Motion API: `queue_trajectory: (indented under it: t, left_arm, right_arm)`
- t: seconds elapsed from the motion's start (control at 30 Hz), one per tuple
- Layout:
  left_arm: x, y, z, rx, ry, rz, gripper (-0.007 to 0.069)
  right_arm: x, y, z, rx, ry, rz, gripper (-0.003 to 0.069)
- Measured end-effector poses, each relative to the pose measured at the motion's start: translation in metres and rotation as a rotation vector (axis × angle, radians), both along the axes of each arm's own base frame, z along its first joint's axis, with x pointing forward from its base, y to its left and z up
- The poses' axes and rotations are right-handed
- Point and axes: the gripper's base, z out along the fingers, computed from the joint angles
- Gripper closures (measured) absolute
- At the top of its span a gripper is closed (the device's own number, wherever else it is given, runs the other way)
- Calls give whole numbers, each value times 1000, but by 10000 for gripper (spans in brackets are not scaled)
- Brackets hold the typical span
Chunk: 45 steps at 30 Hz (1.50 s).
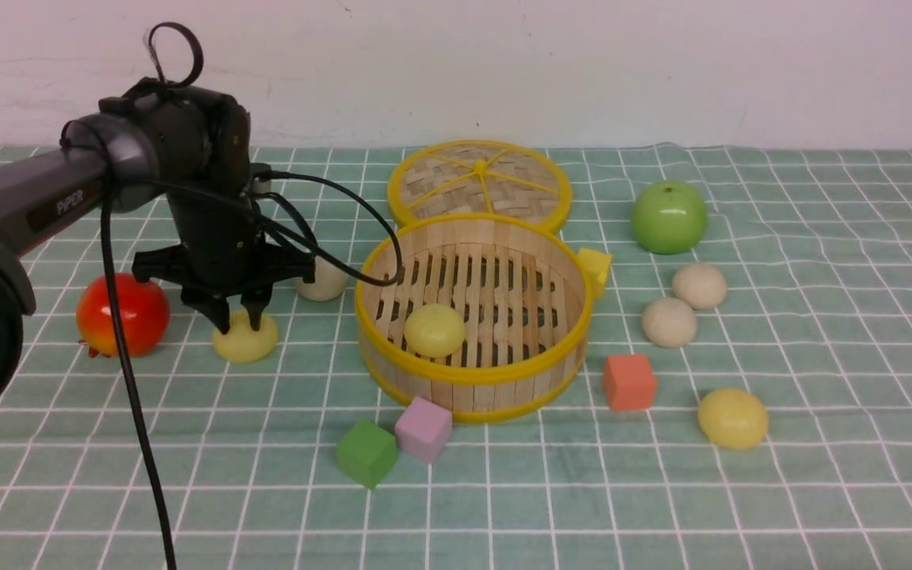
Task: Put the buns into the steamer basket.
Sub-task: Use the left arm to grab a steamed stuffed bun, then use the left arm to put the steamed stuffed bun into the steamer
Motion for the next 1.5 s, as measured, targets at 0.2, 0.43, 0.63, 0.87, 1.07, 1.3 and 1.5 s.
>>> queue_trajectory:
  t: [0.2, 0.43, 0.63, 0.87, 1.07, 1.3, 1.5]
  left_arm:
    - [0, 0, 0, 0, 0, 0, 510]
    - [0, 0, 0, -1, 4, 1, 638]
    - [-2, -2, 15, -30, -23, 7, 638]
    - [-2, -21, 69, -123, -156, -42, 638]
    - [-9, -80, 91, -179, -266, -195, 638]
    - [-9, -115, 87, -203, -360, -268, 638]
    - [4, -117, 53, -188, -333, -250, 638]
  right_arm:
    - [0, 0, 0, 0, 0, 0, 421]
    - [0, 0, 0, 0, 0, 0, 421]
    - [0, 0, 0, 0, 0, 0, 421]
    - [0, 0, 0, 0, 0, 0, 421]
    - [0, 0, 0, 0, 0, 0, 421]
    - [0, 0, 0, 0, 0, 0, 421]
    - [0, 0, 0, 0, 0, 0, 421]
